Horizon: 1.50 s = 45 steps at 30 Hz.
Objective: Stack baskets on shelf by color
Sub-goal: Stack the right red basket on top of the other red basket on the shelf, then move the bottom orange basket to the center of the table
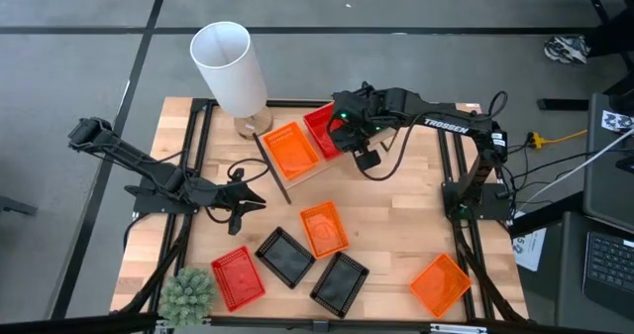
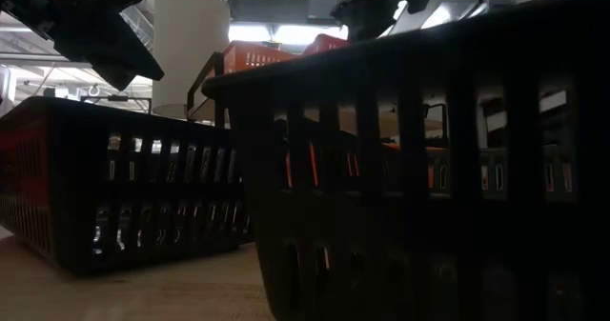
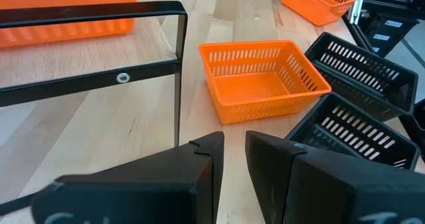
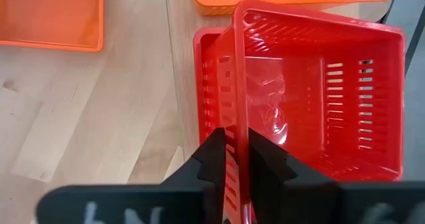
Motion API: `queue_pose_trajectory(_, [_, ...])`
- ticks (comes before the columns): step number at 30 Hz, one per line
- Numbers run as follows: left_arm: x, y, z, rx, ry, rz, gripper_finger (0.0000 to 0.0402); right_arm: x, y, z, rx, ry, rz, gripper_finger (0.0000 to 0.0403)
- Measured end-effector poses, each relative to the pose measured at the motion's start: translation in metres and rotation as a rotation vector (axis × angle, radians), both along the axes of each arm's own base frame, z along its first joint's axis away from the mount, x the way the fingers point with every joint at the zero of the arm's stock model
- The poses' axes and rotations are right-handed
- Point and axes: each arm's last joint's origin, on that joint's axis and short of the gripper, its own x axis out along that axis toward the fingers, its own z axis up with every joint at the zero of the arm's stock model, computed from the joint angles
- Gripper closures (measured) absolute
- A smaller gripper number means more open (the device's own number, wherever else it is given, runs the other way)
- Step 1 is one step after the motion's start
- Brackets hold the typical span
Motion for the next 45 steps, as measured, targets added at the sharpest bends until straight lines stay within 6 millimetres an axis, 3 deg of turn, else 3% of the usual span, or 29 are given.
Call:
queue_pose_trajectory(8, [0.0, 0.0, 0.0, 0.0, 0.0, 0.0, 0.0345, -0.002, 0.002, 0.004, 0.016, 0.002, -0.019, 0.035])
queue_pose_trajectory(17, [0.0, 0.0, 0.0, 0.0, 0.0, 0.0, 0.0345, -0.011, 0.018, 0.038, 0.075, -0.037, -0.101, 0.0349])
queue_pose_trajectory(20, [0.0, 0.0, 0.0, 0.0, 0.0, 0.0, 0.0345, -0.018, 0.028, 0.046, 0.181, -0.018, -0.188, 0.0349])
queue_pose_trajectory(24, [0.0, 0.0, 0.0, 0.001, 0.0, 0.0, 0.0345, -0.03, 0.048, 0.042, 0.458, 0.146, -0.308, 0.0349])
queue_pose_trajectory(28, [0.0, 0.0, 0.0, 0.001, 0.001, 0.0, 0.0345, -0.034, 0.082, 0.028, 0.641, 0.256, -0.264, 0.0349])
queue_pose_trajectory(32, [0.0, 0.0, 0.0, 0.002, 0.005, 0.0, 0.0345, -0.048, 0.127, 0.003, 0.615, 0.415, -0.271, 0.0349])
queue_pose_trajectory(38, [0.0, 0.0, -0.001, 0.004, 0.008, 0.0, 0.0345, -0.073, 0.196, -0.051, 0.582, 0.578, -0.515, 0.0349])
queue_pose_trajectory(45, [0.0, 0.0, -0.001, 0.003, 0.008, 0.0, 0.0345, -0.12, 0.268, -0.11, 0.538, 0.76, -0.723, 0.0349])
